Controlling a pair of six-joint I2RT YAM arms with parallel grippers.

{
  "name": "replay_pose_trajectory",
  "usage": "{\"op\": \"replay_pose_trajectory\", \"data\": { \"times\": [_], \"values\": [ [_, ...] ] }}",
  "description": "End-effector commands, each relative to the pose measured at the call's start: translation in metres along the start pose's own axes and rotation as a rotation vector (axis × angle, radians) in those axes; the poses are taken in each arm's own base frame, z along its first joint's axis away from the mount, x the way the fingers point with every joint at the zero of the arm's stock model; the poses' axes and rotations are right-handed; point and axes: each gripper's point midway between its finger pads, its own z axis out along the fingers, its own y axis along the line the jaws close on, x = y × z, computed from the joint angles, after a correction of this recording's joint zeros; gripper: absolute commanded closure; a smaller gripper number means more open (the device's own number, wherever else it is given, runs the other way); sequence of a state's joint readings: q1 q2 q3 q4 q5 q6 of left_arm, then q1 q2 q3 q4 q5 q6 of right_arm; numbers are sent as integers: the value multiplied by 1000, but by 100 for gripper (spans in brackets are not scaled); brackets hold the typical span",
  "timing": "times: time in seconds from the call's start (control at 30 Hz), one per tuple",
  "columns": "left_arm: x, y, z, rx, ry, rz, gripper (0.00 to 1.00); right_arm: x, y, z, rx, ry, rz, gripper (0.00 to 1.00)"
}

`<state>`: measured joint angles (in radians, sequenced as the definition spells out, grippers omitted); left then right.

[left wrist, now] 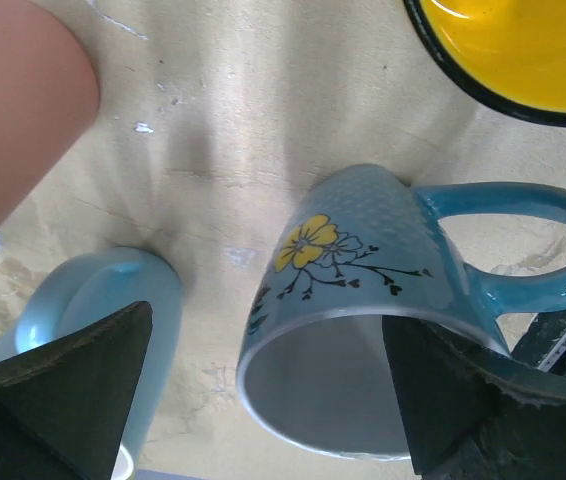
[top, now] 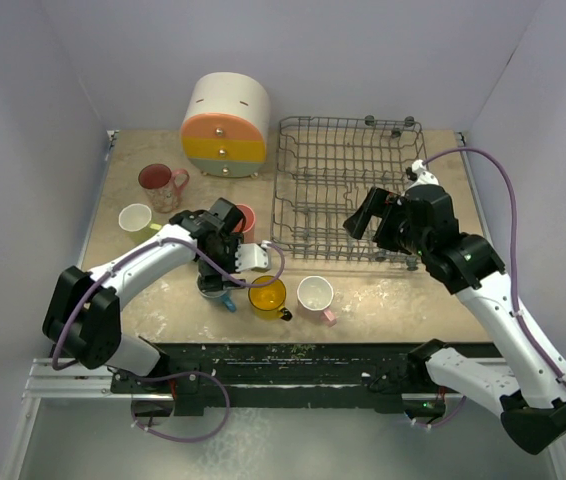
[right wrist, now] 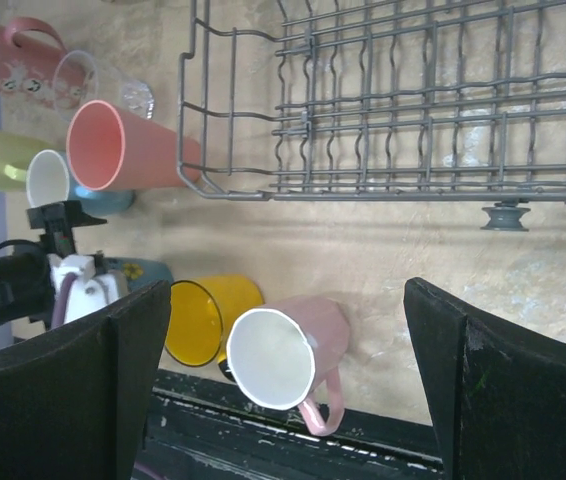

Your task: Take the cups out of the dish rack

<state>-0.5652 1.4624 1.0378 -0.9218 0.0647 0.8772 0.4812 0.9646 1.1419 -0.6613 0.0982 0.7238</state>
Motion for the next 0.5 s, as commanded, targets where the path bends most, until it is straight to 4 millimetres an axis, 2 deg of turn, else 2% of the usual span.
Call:
{"op": "replay_pose_trajectory", "data": {
  "times": [0.0,0.23,0.33,0.37,0.4,0.47],
  "values": [
    [-23,25,-26,-118,-104,-27,0,-2,-17,4,69,-18,-47,0],
    [-42,41,-78,-271,-268,-118,1,-20,-33,-3,156,-111,-67,0],
    [-47,59,-120,-404,-417,-236,1,-37,-54,-12,261,-212,-77,0],
    [-49,69,-144,-494,-510,-288,1,-41,-64,-14,308,-248,-88,0],
    [-42,79,-158,-580,-565,-365,1,-44,-70,-15,331,-276,-97,0],
    [-13,102,-183,-821,-638,-569,1,-48,-81,-15,379,-324,-111,0]
  ]
}}
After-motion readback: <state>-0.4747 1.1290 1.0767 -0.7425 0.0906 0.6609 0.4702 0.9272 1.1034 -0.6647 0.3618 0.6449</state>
